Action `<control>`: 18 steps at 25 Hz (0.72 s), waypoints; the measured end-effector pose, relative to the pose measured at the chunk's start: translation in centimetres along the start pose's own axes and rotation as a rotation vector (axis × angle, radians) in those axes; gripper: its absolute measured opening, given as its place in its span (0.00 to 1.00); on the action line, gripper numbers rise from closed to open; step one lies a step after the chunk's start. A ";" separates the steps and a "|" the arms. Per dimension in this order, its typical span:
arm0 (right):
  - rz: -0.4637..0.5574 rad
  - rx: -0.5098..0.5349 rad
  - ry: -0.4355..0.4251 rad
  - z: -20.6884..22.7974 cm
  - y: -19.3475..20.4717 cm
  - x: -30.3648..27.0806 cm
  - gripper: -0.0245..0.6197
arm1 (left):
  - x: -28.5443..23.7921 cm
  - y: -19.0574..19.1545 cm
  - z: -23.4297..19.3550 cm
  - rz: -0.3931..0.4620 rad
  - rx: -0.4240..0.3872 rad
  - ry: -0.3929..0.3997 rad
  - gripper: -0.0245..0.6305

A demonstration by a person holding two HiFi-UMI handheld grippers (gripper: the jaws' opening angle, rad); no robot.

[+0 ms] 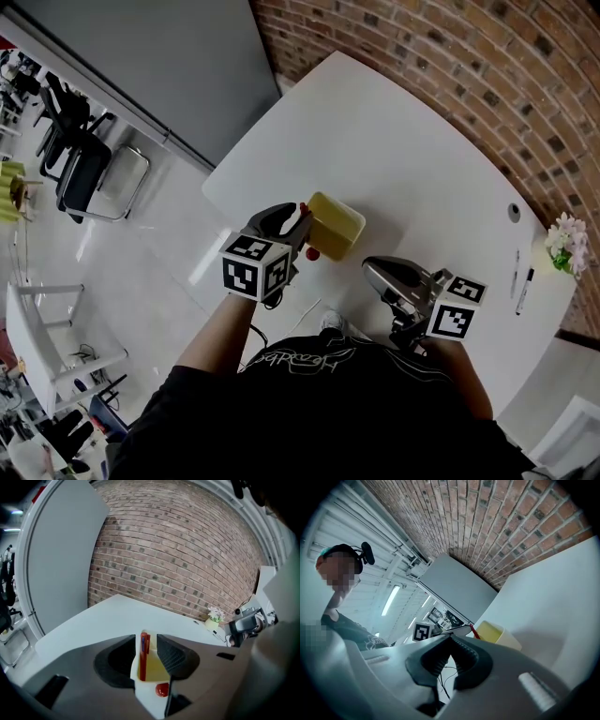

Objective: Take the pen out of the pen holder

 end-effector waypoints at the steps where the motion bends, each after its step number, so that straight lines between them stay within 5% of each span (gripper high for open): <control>1: 0.002 -0.001 0.000 0.0 0.0 0.0 0.04 | -0.2 0.1 -0.2 -0.005 0.011 0.000 0.22; 18: 0.014 -0.009 0.021 0.4 0.3 0.6 0.04 | -1.3 0.5 -0.6 -0.032 0.090 0.030 0.21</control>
Point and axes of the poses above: the fingertips, and each gripper's own axes: x backward along the fingers, z to its right, y out of its underside, the point moved 5 cm from there along x, backward along the fingers, and after that the axes turned 8 degrees about -y, right-handed, at the moved point
